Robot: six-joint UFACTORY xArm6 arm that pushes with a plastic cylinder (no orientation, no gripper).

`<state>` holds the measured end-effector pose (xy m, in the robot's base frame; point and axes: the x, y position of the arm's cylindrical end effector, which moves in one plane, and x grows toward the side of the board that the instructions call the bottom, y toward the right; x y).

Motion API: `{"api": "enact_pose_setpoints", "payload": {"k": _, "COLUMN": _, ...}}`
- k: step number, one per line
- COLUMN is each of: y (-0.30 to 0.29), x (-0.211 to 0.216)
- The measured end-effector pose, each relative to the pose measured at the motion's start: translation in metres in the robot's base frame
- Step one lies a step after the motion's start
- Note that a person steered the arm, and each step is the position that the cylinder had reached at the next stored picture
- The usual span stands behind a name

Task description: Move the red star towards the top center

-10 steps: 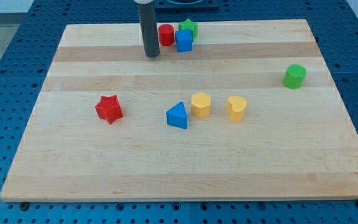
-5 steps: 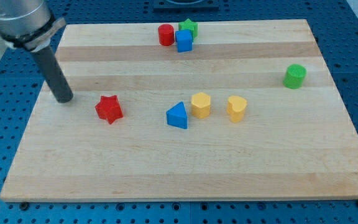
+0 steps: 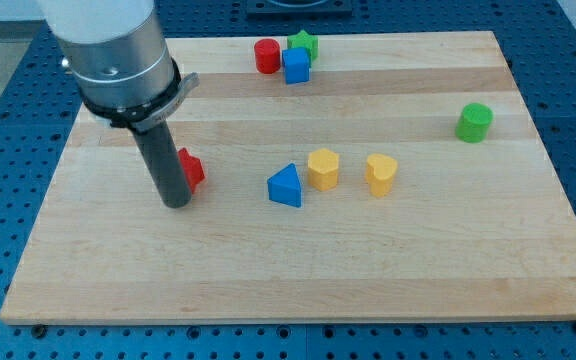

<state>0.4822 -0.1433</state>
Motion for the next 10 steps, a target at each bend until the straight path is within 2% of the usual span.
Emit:
{"api": "enact_pose_setpoints", "payload": {"k": 6, "y": -0.023, "x": -0.122}}
{"api": "enact_pose_setpoints", "payload": {"k": 10, "y": -0.002, "x": -0.168}}
